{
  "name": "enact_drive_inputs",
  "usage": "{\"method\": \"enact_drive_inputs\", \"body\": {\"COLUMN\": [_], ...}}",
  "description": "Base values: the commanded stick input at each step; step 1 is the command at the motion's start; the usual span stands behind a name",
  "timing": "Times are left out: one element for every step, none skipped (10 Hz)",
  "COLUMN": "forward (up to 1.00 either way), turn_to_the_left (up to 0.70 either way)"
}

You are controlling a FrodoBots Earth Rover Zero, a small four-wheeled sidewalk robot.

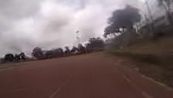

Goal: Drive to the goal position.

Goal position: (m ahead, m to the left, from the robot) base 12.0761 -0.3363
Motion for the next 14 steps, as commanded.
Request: {"method": "enact_drive_inputs", "body": {"forward": [0.7, 0.7, 0.7, 0.7, 0.7, 0.7, 0.7, 0.7, 0.7, 0.7, 0.7, 0.7, 0.7, 0.7], "turn_to_the_left": [0.0, 0.0, 0.0, 0.0, 0.0, 0.0, 0.0, 0.0, 0.0, 0.0, 0.0, 0.0, 0.0, 0.0]}}
